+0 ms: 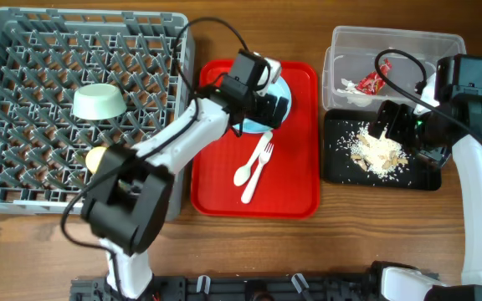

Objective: Sort waste into correct bins and load items into the dishwasher rack
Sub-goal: 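Grasp the light-blue bowl on the plate with the left gripper, then carry the light-blue bowl into the dish rack and release it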

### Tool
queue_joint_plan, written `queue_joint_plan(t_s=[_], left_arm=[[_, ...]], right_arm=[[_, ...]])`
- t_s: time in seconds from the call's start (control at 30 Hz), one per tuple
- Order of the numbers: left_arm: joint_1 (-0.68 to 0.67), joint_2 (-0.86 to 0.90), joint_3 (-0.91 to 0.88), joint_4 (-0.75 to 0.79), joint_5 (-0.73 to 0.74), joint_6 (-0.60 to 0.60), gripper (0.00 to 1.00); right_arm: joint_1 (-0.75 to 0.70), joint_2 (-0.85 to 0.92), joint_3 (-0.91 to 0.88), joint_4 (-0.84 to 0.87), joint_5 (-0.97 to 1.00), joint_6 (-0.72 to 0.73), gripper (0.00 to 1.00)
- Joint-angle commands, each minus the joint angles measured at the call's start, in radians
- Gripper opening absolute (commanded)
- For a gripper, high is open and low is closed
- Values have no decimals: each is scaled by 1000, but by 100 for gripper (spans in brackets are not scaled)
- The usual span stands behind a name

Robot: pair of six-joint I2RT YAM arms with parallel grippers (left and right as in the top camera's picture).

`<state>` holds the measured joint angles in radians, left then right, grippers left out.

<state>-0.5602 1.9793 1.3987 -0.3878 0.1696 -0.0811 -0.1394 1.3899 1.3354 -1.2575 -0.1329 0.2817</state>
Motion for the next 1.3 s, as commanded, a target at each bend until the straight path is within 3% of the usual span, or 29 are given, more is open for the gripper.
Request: queue_joint_plan(t_s=[0.0,0.07,0.2,0.27,0.43,0.67,1.0,1.17,1.27], left_arm=[[1,68,8,7,-15,-5,91],[2,81,8,7,-15,-5,80],[2,83,8,21,-15,-5,39],[2,83,8,21,-15,-5,24],[2,82,8,21,-14,-6,6],[1,38,13,23,-14,-6,4],[8,-172,20,-3,-14,-9,4],[66,-294,20,-26,5,-58,4],[143,-350,20,-28,97,-59,4]], right_arm=[[-4,-18,4,-1,15,-20,100],[-4,-18,4,-1,15,-20,100],[-4,-18,4,-6,15,-21,100],[-4,-18,4,-9,15,-21,100],[-4,-18,4,-12,15,-21,100],[-4,-18,4,-14,15,-20,100],[-4,-18,4,-16,15,-20,100],[-4,-18,4,-15,15,-21,100],[-4,-18,4,-15,15,-21,100]])
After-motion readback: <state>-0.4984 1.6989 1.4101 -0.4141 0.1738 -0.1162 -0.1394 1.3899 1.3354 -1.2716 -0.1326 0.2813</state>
